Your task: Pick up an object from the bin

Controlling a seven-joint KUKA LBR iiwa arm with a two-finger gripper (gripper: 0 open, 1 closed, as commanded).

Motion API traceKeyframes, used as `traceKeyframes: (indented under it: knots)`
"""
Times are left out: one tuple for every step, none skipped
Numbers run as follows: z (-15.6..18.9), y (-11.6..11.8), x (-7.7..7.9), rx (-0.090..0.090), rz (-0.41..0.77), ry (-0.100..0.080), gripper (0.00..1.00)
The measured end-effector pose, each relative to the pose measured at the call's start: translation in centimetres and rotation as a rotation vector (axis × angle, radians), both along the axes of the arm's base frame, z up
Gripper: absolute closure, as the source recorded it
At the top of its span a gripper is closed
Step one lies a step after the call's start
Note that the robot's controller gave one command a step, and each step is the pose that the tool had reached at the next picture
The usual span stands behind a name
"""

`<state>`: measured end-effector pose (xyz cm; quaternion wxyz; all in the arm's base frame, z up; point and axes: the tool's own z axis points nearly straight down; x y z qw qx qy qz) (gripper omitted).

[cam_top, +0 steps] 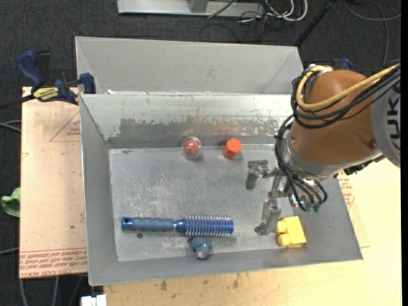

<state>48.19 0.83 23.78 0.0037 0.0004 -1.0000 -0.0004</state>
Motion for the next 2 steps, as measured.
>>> traceKeyframes:
  knots:
    - [-12.4, 3.1, 0.3, 0.000, -0.047, 0.000, 0.00]
    - [-17.0, 3.6, 1.4, 0.000, -0.151, -0.004, 0.00]
